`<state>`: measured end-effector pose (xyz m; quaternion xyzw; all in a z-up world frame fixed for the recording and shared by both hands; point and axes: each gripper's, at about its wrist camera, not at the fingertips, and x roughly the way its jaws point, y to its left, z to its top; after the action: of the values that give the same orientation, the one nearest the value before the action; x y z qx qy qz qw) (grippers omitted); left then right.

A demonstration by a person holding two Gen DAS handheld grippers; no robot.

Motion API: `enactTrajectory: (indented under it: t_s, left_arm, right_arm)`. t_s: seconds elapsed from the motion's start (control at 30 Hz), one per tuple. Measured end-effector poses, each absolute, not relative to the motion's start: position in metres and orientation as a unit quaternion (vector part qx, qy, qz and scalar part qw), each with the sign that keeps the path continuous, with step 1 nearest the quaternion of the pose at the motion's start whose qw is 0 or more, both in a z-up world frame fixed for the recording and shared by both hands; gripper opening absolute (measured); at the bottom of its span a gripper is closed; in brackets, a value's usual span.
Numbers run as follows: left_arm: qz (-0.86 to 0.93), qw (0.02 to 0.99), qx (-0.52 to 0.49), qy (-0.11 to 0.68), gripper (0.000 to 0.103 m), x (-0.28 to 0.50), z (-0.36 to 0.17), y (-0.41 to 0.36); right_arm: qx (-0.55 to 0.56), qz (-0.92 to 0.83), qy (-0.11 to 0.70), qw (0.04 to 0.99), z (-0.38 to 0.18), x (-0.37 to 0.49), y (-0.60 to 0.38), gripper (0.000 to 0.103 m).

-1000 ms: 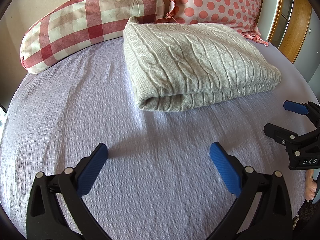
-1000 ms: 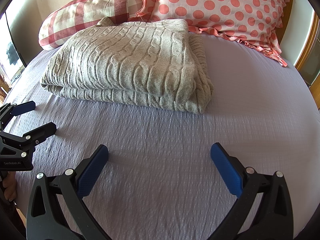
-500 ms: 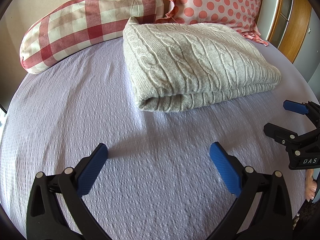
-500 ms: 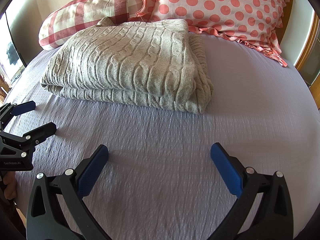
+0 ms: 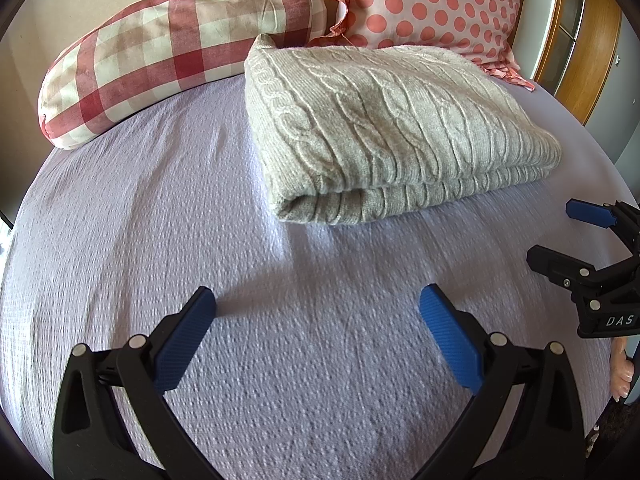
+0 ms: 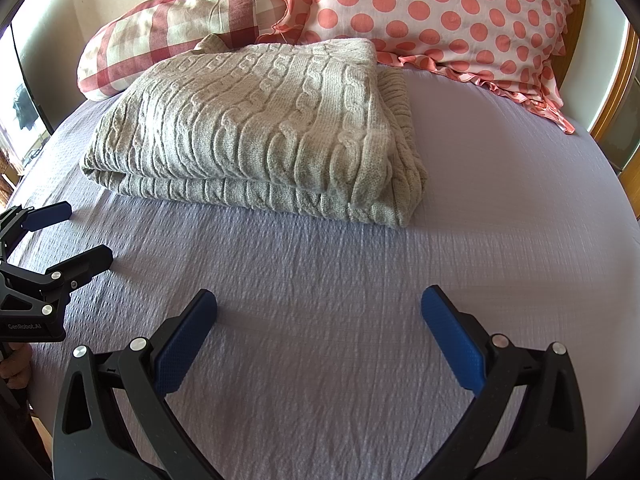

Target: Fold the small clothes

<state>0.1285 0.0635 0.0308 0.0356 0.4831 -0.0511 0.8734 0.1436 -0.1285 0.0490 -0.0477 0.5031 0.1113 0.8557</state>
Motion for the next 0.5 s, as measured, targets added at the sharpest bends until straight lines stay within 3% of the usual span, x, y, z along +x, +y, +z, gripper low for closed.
enactTrajectory:
  t_s: [0.5]
  left_arm:
    - [-0.053, 0.871, 0.036, 0.486, 0.101, 0.1298, 0.0300, 0.0640]
  right_arm:
    - [-0.048, 0.111, 0.503, 0.856, 0.0490, 0.1436, -0.1286, 0.102]
